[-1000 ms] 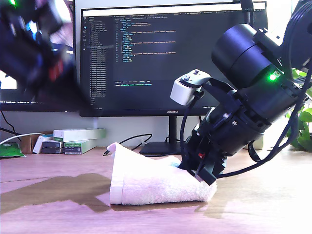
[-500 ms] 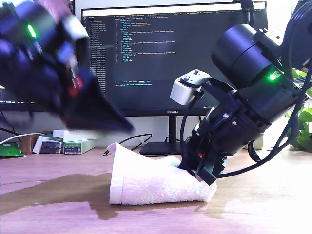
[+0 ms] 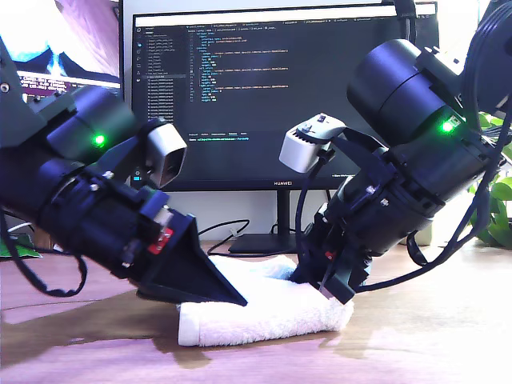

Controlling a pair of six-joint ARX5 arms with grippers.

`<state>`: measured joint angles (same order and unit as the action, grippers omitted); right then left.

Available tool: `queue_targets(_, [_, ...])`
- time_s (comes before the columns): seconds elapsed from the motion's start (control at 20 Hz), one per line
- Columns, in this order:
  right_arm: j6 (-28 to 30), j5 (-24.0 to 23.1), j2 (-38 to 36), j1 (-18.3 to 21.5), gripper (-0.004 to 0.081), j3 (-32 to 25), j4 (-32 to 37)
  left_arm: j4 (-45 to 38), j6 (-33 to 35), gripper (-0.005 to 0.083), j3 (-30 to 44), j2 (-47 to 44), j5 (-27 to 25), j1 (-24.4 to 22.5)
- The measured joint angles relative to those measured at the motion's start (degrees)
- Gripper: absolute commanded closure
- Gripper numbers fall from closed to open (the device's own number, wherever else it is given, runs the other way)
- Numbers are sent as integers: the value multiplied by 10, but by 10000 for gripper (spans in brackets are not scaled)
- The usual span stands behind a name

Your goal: Fold the tea towel to a neat square and place it to the right

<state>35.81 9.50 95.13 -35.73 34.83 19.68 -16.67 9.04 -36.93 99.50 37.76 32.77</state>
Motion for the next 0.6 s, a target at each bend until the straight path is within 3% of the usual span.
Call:
queue_targets(0.4, [0, -8, 0, 0, 778, 7, -10, -6, 0, 795, -11, 20, 6, 4])
queue_targets(0.6, [-11, -21, 4, 0, 654, 24, -32, -6, 0, 795, -13, 20, -5, 6])
